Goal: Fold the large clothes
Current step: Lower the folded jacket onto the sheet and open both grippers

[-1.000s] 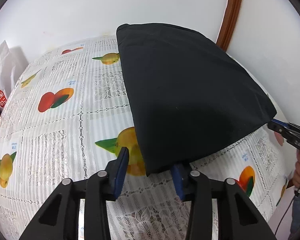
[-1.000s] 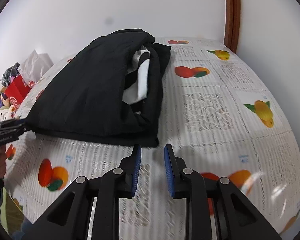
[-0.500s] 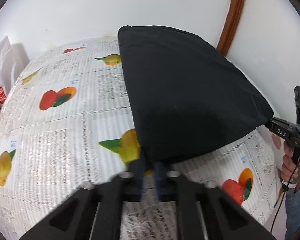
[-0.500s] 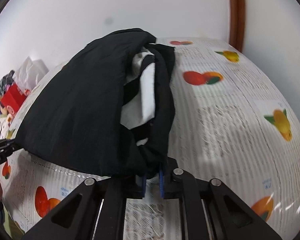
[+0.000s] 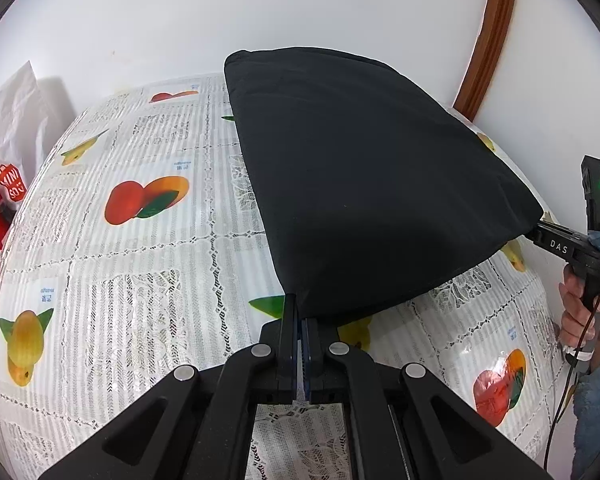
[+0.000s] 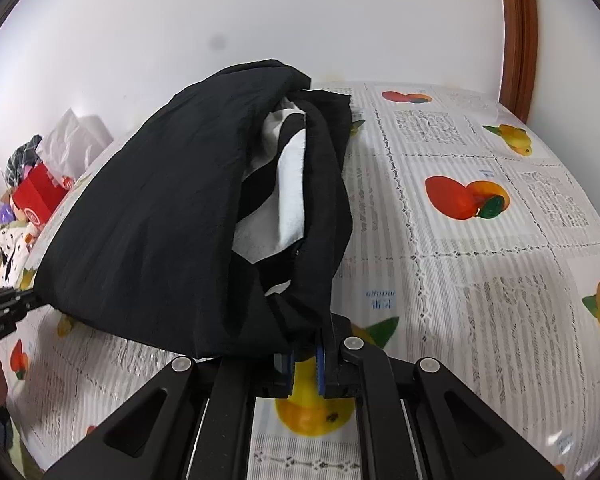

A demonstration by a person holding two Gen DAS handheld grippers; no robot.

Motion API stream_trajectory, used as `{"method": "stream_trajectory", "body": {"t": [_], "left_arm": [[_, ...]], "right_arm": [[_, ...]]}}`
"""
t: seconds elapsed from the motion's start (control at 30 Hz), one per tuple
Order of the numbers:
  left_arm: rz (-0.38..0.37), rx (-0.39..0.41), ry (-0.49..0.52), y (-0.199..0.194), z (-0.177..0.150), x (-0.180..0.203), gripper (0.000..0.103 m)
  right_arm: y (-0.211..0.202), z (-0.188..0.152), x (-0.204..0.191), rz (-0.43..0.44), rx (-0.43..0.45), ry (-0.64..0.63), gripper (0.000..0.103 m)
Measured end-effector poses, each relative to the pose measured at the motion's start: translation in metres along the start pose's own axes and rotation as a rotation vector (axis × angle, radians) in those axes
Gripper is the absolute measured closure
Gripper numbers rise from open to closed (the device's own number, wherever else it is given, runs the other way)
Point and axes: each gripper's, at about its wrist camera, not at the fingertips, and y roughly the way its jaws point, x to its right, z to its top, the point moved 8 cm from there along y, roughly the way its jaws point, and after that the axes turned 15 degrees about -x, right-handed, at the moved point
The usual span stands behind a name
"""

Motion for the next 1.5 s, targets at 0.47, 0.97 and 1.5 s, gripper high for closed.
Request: {"method": "stream_trajectory", "body": {"t": [0.47,0.97,1.5], "left_arm": [[-0.011,-0.016,-0.001,-0.012,-0.012,-0.004,0.1],[0.004,0.049,-0.005,-0.044,-0.003,-0.006,0.085],[-0.015,0.034,-0.058,-0.031,0.015,-0.006,0.085]], "right_arm": [[-0.049,-0.031,0.031,-0.084,0.013,0.022,0.092],[-0.039,0.011,-0.02,0.034,0.061,-0.032,0.083],[-0.048,-0.001,-0.012,-0.027,0.058,-0.026,0.099]]}}
